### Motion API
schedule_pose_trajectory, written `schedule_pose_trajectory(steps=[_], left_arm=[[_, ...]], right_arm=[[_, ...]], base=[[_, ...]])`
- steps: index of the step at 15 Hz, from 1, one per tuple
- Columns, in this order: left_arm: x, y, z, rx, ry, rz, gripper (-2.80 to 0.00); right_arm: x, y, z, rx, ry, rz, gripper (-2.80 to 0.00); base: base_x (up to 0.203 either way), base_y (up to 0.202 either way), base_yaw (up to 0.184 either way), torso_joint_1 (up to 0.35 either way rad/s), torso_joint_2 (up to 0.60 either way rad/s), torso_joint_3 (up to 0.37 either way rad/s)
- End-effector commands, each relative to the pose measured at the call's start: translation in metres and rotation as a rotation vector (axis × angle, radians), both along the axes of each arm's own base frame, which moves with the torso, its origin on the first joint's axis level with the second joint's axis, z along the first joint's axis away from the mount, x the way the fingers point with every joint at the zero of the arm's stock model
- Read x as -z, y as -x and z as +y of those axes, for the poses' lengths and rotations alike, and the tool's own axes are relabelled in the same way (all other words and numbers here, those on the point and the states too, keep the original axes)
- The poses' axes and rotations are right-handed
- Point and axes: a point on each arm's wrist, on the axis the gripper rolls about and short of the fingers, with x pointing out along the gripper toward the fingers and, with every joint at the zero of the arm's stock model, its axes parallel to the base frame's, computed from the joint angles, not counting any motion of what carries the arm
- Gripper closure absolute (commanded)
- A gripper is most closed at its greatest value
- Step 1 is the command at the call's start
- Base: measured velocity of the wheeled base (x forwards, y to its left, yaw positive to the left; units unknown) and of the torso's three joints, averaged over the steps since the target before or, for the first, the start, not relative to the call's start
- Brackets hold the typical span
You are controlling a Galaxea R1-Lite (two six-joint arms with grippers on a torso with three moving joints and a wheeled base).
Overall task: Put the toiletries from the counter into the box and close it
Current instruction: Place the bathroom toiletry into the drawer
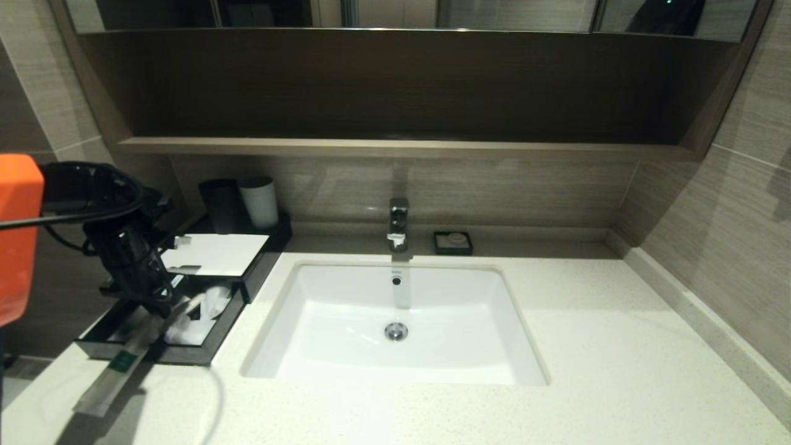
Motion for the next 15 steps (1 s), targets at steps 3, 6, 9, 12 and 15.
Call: schedule_pose_trajectory(steps=[3, 6, 9, 12, 15], left_arm=[[-0.0011, -0.0019, -0.0011, 0.004, -0.004, -0.021, 0.0], [-0.0016, -0.004, -0.0009, -0.009, -0.005, -0.042, 0.0], [-0.0016, -0.0046, -0.0034, -0.003, -0.005, -0.044, 0.0], [-0.0019, -0.0055, -0.0032, -0.002, -0.009, -0.052, 0.0], [-0.0019, -0.0058, -0.0033, 0.0, -0.011, -0.055, 0.0]], right_arm=[[0.0004, -0.0001, 0.0, -0.001, 0.0, 0.001, 0.0], [0.0004, -0.0001, 0.0, -0.001, 0.0, 0.001, 0.0], [0.0004, -0.0001, 0.0, -0.001, 0.0, 0.001, 0.0], [0.0004, -0.0001, 0.0, -0.001, 0.0, 0.001, 0.0], [0.0004, -0.0001, 0.0, -0.001, 0.0, 0.001, 0.0]], base=[[0.0, 0.0, 0.0, 0.0, 0.0, 0.0], [0.0, 0.0, 0.0, 0.0, 0.0, 0.0], [0.0, 0.0, 0.0, 0.0, 0.0, 0.0], [0.0, 0.0, 0.0, 0.0, 0.0, 0.0], [0.0, 0.0, 0.0, 0.0, 0.0, 0.0]])
